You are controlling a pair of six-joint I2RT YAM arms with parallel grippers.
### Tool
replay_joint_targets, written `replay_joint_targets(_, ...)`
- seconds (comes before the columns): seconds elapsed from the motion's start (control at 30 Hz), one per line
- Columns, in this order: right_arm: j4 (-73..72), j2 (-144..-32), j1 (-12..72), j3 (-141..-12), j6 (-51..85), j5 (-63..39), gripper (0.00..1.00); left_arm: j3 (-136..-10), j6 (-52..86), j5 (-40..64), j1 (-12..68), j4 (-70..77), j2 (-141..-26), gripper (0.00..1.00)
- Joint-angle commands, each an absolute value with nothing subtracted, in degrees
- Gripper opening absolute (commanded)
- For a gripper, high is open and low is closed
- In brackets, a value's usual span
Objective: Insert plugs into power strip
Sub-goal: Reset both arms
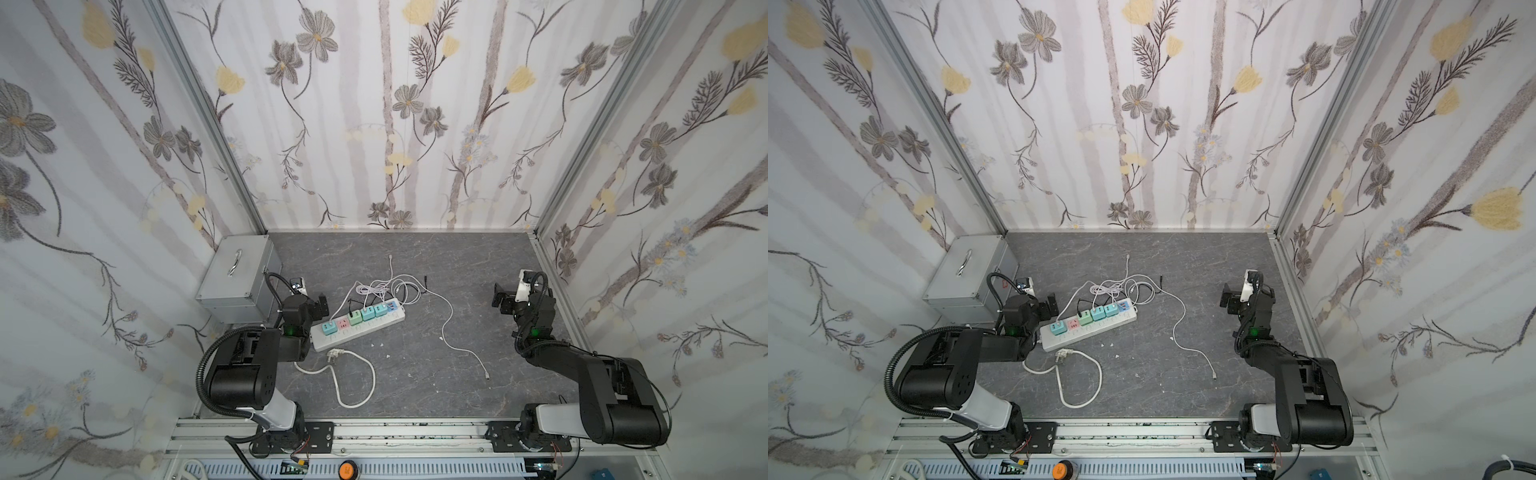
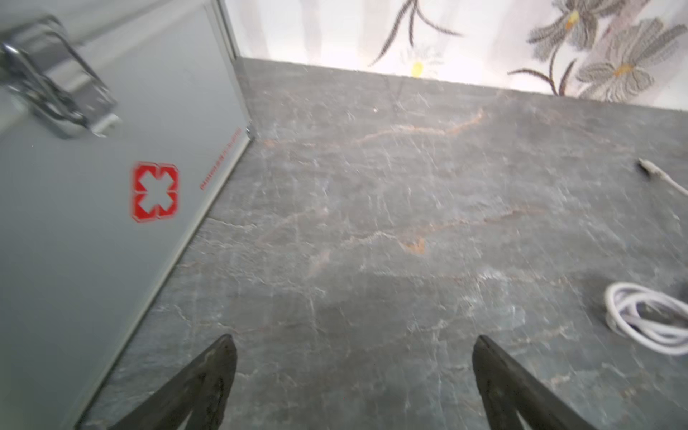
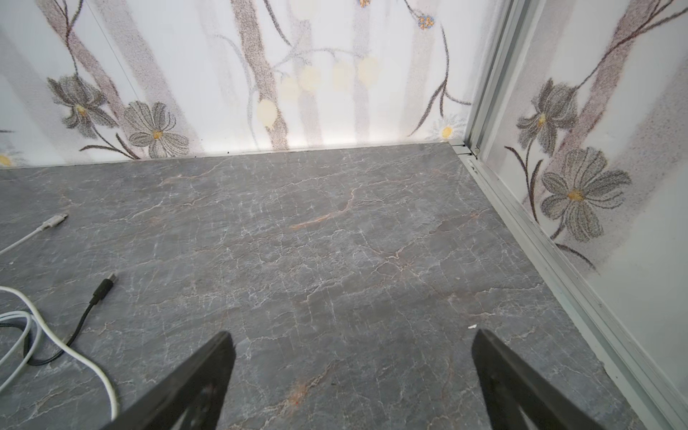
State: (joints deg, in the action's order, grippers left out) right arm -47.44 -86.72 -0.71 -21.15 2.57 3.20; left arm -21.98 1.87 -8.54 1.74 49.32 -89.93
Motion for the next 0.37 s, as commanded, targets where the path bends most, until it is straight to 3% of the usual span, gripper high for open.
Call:
replay_joint_targets(0.0,-51.25,-86.92,-0.55,-21.07,2.22,5.89,0.99,-21.92,2.09,-11.36,1.76,52.68,-89.80,1.00)
replay_joint_targets(0.33,-50.76,-87.01,-0.45,-21.36,2.20,5.72,0.99,-21.75,1.99,-11.41,1.76,53.30,-90.04,1.00)
